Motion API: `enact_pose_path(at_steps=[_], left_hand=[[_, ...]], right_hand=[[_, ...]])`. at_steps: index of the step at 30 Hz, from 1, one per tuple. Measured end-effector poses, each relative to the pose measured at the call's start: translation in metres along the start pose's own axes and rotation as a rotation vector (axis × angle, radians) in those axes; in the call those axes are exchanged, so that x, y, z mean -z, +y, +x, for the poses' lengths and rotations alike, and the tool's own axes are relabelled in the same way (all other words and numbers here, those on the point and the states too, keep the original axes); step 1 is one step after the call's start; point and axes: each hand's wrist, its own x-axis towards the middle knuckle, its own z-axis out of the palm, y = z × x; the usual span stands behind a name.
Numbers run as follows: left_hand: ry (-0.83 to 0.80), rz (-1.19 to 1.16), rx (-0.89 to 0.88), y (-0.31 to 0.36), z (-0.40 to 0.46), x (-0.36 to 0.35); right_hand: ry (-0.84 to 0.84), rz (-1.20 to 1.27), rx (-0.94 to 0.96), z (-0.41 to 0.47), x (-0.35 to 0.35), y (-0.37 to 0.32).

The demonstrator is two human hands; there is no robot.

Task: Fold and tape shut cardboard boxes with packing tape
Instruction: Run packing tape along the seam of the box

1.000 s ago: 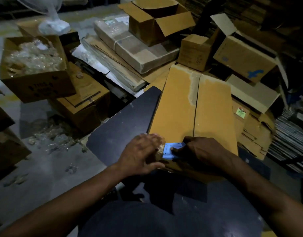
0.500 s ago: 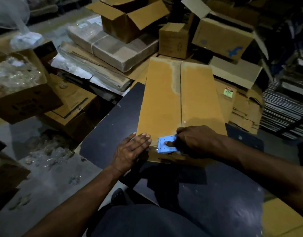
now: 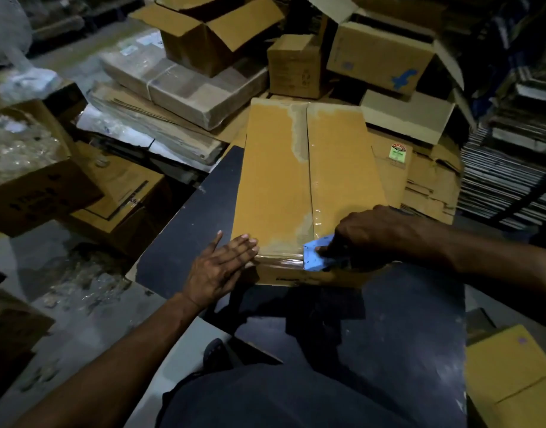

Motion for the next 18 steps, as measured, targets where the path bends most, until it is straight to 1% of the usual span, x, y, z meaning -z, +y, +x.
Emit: enact_pose_path(at_steps=[2,5,6,8,10,11,13,15,18], left_hand=[[-0.038,-0.017,0.012,0.004,0.001,0.003],[-0.105,-0.007,0.048,0.011,0.003,0.011],[-0.102,0.022,0.059,0.014,0.005,0.015],[-0.062,0.063,0.064,0.026,0.016,0.021],[-0.030,0.074,0.026,0.048,0.035,0.020],[-0.040,0.070,0.005,0.060,0.045,0.014],[-0.122,0.051,0.013,0.080,0.059,-0.005],[-0.209,0.044,0.068,0.086,0.060,-0.023],[-0.213,0.030,0.073,0.080,0.053,-0.030]], right_hand=[[-0.015,-0.008,0.000,0.001,-0.008,-0.001],[0.034,0.013,-0.035,0.014,-0.017,0.000],[0.040,0.034,-0.047,0.020,-0.018,0.003],[-0.003,0.117,-0.071,0.028,-0.017,0.006],[-0.041,0.155,-0.063,0.036,-0.017,0.008],[-0.030,0.150,-0.042,0.040,-0.019,0.010],[-0.012,0.105,-0.021,0.047,-0.023,0.012],[-0.038,0.076,0.003,0.048,-0.021,0.015],[-0.064,0.074,0.011,0.044,-0.022,0.018]])
